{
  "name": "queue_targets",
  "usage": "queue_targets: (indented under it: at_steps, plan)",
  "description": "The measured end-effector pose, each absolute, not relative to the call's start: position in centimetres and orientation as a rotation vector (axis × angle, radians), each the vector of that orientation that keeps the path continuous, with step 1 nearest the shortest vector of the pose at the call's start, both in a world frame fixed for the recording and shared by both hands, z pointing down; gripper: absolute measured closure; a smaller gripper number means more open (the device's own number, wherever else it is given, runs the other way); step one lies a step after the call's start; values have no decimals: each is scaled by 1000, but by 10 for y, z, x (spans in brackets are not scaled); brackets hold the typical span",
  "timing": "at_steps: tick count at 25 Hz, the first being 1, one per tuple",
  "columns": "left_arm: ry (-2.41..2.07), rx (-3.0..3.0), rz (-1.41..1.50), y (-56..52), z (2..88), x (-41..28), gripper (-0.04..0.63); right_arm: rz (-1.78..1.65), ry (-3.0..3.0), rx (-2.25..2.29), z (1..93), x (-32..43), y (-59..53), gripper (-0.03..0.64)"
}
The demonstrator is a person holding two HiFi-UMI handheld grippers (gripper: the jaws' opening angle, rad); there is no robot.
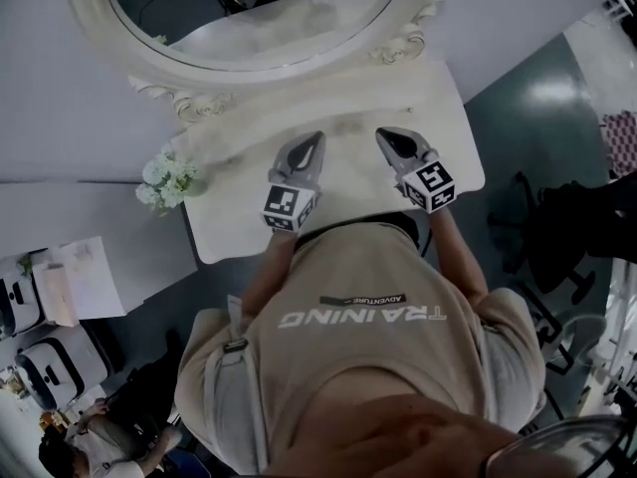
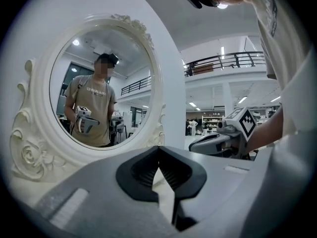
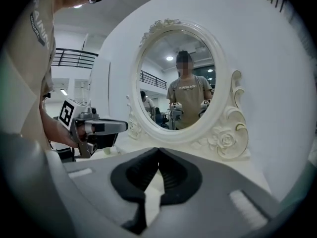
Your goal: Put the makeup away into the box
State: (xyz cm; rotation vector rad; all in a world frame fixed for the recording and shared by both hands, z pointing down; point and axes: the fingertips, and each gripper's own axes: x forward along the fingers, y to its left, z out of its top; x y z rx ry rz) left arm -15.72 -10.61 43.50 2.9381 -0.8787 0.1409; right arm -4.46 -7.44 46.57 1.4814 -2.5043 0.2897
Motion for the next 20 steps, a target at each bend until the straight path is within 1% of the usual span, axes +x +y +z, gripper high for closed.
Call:
queue_targets:
  at_steps: [7, 16, 20]
  plan:
    - [-888, 2916, 123, -114, 444, -171, 589, 230, -2469, 1483, 455, -45, -75, 614]
    - [-868, 2922, 41, -113, 430, -155, 589, 268, -2455, 1494, 462, -45, -61, 613]
    - [-840, 2944, 63, -100, 430, -158, 589, 268, -2455, 1501, 464, -51, -55, 614]
